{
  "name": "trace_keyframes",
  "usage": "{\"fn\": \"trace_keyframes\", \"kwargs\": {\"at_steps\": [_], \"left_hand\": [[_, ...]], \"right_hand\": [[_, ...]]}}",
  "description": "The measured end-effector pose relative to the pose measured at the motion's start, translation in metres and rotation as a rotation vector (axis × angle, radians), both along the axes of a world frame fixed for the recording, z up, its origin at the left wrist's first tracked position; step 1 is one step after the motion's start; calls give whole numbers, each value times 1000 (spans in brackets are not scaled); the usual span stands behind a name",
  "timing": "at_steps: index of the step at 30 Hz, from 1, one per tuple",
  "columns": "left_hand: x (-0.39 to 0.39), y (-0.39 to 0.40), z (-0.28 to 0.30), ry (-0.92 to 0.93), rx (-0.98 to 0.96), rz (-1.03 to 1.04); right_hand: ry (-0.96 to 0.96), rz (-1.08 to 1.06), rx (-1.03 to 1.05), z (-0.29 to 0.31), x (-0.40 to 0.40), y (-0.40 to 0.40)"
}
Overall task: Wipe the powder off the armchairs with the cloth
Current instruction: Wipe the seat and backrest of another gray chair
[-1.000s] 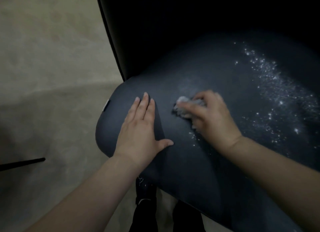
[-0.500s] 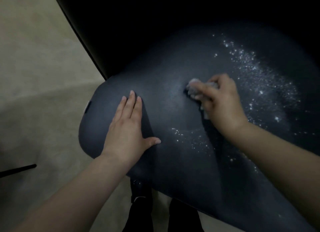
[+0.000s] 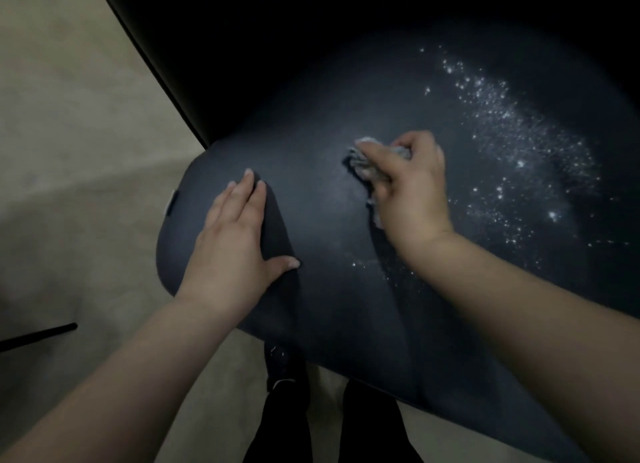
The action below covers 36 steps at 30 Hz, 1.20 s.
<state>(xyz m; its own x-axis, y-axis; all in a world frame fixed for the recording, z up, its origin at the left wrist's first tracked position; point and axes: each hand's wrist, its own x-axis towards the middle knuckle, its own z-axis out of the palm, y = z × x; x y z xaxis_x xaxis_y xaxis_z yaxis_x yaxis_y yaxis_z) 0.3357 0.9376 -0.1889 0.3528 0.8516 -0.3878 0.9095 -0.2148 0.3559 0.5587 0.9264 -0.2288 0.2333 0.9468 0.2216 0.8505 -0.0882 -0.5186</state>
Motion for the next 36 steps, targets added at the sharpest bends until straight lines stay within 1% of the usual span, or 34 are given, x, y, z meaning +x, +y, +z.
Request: {"fn": "trace_keyframes", "kwargs": {"at_steps": [1, 2, 3, 5, 6, 7, 8, 11, 13, 14, 15, 16, 17, 18, 19, 20, 21, 23, 24, 25, 27, 28, 30, 32, 33, 34, 36], "left_hand": [[1, -2, -1, 1, -4, 3], [2, -4, -1, 1, -6, 1], [3, -6, -1, -1, -7, -4], [4, -9, -2, -8, -11, -15], [4, -11, -1, -5, -16, -23], [3, -12, 0, 1, -24, -31], [2, -13, 0, 7, -31, -38], [1, -17, 1, 5, -33, -25], [3, -19, 0, -6, -24, -18], [4, -20, -1, -10, -17, -19], [6, -22, -1, -14, -12, -20], [7, -24, -1, -18, -13, -17], [8, -25, -1, -25, -13, -14], [9, -27, 0, -29, -16, -13], [9, -28, 1, -27, -21, -15], [10, -28, 2, -19, -26, -18], [10, -29, 3, -8, -30, -20], [13, -28, 5, 6, -38, -14], [15, -28, 5, 8, -44, -7], [18, -28, 6, 6, -49, 0], [24, -29, 6, 1, -45, 4], [27, -29, 7, 2, -40, 2], [31, -29, 7, 4, -30, -5], [34, -30, 7, 10, -16, -14], [35, -31, 7, 16, -15, -22], [37, -31, 8, 22, -15, -32], [42, -32, 9, 27, -10, -46]], "right_hand": [[56, -44, 5, 0, -16, 0], [48, -30, 5, -1, -32, -5], [25, 53, 1, 0, -43, -15], [-16, 358, -17, 2, -48, -46], [-90, 441, -11, 4, -37, -55], [-119, 461, -24, 6, -20, -58], [-137, 436, -19, 5, -2, -57], [-93, 133, -17, 4, 27, -36], [-61, -64, -17, 0, 13, -27], [-50, -91, -19, -2, -3, -29], [-13, -65, -23, -2, -22, -36], [-10, 15, -44, -3, -36, -49], [-33, 156, -50, -3, -43, -65], [-87, 299, -52, -1, -42, -79], [-119, 386, -58, 0, -29, -85], [-160, 409, -74, -1, -11, -87], [-168, 354, -94, -2, 10, -84], [-222, 198, -64, -1, 39, -71], [-204, 134, -68, 0, 44, -66], [-204, 73, -46, 2, 39, -64], [-122, 8, -4, 5, 16, -68], [-71, 6, -7, 5, 0, -73], [-61, 137, -15, 3, -22, -94], [-121, 325, -64, 4, -15, -111], [-131, 347, -94, 6, -1, -114], [-121, 318, -97, 5, 15, -114], [-203, 199, -91, 3, 49, -107]]}}
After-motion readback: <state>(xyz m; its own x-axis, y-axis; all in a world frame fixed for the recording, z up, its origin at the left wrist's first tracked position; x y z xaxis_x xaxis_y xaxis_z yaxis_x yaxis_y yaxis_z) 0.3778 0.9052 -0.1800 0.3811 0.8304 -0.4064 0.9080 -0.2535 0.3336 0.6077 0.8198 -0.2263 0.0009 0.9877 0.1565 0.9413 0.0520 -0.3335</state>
